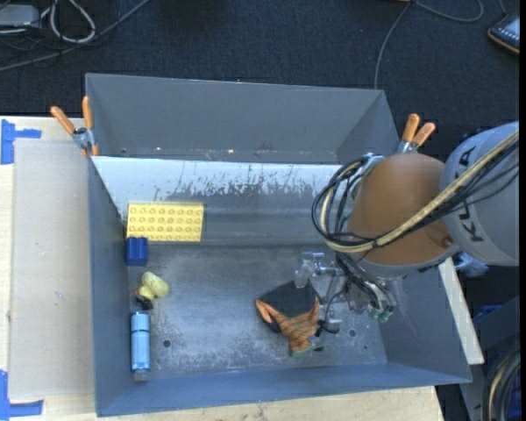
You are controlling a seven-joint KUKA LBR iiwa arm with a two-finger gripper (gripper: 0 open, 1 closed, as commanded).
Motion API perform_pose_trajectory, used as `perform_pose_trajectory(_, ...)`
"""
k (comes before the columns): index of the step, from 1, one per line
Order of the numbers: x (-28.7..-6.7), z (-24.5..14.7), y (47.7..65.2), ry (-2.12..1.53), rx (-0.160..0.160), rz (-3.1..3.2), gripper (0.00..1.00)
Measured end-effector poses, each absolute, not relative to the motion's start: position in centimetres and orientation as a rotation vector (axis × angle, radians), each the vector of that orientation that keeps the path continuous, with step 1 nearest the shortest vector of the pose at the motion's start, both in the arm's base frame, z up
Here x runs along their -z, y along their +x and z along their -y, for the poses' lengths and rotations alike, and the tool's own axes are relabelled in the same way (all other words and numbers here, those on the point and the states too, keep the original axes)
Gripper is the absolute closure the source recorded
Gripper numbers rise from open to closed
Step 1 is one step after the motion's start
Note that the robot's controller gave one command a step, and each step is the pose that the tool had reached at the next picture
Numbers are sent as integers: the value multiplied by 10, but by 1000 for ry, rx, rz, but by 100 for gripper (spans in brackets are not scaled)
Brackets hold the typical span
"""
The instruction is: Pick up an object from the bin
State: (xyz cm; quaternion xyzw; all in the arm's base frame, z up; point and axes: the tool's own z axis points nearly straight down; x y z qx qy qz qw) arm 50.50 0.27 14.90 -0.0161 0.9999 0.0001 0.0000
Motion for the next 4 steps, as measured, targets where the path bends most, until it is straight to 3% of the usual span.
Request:
perform_pose_trajectory(1,-66,39,502,-138,-5,-3135,0)
perform_pose_trajectory(2,-71,29,487,-157,-1,-3128,0)
perform_pose_trajectory(3,-69,35,497,-139,-4,-3133,0)
perform_pose_trajectory(4,-70,31,491,-149,-3,-3131,100)
